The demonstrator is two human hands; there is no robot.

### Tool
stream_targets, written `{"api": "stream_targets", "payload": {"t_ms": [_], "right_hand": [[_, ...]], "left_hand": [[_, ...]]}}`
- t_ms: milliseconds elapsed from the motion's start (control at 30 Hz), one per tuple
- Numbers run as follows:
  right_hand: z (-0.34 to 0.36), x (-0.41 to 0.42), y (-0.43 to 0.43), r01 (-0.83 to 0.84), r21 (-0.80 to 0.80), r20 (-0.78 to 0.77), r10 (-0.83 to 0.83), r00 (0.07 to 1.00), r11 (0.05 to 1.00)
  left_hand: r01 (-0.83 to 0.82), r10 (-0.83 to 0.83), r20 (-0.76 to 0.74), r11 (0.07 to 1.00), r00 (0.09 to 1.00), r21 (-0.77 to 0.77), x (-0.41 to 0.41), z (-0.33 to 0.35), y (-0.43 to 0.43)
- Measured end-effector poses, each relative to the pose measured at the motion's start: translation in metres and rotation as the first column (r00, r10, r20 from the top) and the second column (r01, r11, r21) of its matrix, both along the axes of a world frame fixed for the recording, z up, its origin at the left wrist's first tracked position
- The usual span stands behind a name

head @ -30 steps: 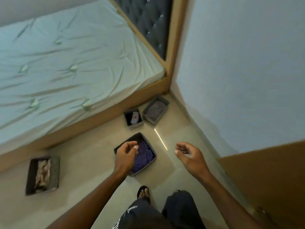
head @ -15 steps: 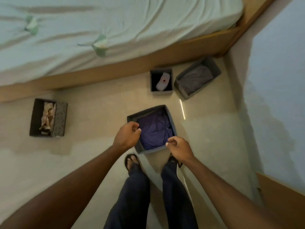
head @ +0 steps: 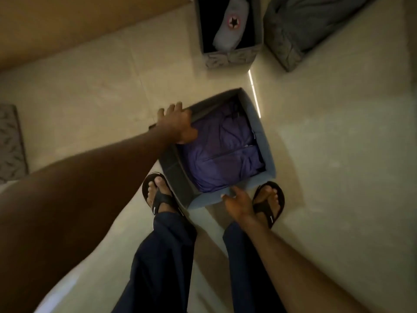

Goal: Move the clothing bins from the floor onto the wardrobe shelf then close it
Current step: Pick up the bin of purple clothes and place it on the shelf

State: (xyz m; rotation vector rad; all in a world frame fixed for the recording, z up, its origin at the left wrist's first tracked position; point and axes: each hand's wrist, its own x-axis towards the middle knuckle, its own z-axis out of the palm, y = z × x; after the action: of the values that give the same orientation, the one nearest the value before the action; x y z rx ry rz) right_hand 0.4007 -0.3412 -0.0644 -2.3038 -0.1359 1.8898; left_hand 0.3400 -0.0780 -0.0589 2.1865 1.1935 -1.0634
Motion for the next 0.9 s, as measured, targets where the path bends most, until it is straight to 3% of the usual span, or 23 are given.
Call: {"api": "stream_targets", "payload": {"t_ms": [167, 233, 300, 400, 500, 567, 767, 900], "right_hand": [[-0.003, 0.028, 0.007, 0.079, -0.014, 0.085, -0.078, 0.993, 0.997], [0.0, 0.048, 0.005, 0.061, -0.001, 0.176, -0.06, 0.983, 0.998], [-0.002, 0.066, 0.004, 0.007, 0.053, 0.261, -0.02, 0.965, 0.999], [-0.012, 0.092, 0.002, -0.187, 0.076, 0.207, 0.168, 0.964, 0.979], [-0.018, 0.109, 0.004, -0.385, 0.103, 0.175, 0.364, 0.915, 0.917], [-0.015, 0.112, 0.004, -0.424, 0.107, 0.204, 0.398, 0.895, 0.899], [0.055, 0.123, 0.005, -0.327, 0.184, 0.319, 0.258, 0.912, 0.927], [0.16, 0.147, -0.005, -0.293, 0.287, 0.353, 0.184, 0.917, 0.912]], "left_hand": [[-0.194, 0.193, -0.084, 0.981, 0.977, -0.002, -0.014, -0.005, -0.036], [-0.312, 0.294, -0.17, 0.946, 0.94, -0.088, -0.029, -0.007, -0.052], [-0.429, 0.378, -0.244, 0.879, 0.893, -0.21, -0.045, -0.013, -0.064], [-0.557, 0.503, -0.25, 0.791, 0.827, -0.251, -0.058, -0.016, -0.077], [-0.549, 0.525, -0.159, 0.8, 0.836, -0.243, -0.061, -0.015, -0.086], [-0.514, 0.503, -0.107, 0.831, 0.858, -0.214, -0.058, -0.003, -0.087], [-0.468, 0.477, 0.014, 0.867, 0.879, -0.17, -0.042, 0.086, -0.077], [-0.443, 0.457, 0.077, 0.884, 0.886, -0.149, -0.012, 0.203, -0.075]]}}
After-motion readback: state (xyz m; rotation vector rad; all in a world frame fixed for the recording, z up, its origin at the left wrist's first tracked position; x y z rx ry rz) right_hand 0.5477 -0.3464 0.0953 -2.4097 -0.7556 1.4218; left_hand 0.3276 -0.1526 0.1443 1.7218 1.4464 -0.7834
